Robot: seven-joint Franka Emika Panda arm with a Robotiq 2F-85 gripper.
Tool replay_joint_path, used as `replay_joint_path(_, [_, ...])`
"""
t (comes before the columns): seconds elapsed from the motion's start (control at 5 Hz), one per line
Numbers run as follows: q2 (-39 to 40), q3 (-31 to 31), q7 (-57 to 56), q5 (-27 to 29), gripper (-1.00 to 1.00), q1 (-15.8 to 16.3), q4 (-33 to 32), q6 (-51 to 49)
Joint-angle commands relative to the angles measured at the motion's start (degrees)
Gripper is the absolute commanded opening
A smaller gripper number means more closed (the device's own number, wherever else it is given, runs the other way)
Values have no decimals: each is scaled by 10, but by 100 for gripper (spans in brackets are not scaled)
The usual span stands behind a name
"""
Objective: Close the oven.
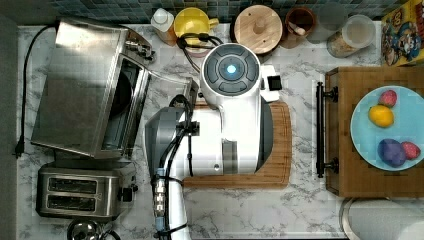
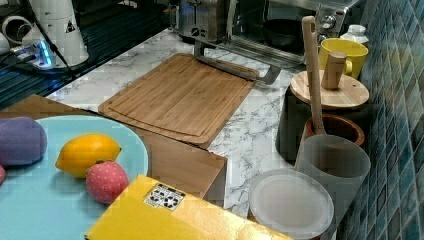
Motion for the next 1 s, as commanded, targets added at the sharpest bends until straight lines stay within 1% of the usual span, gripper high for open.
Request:
replay_joint_path(0.2, [-16,-4,-28,21,-100,-5,-63,62])
replay_joint_path(0.4, [-63,-12,-96,63,-100,-11,-170,147])
replay_joint_path(0.6, [-85,-78,-150,111,-100,37,-236,198])
replay_joint_path(0.8, [-75,-66,-235,160,-100,2,-248,197])
replay_joint_path(1.0, [-92,-78,-330,236,-100,9,-312,275])
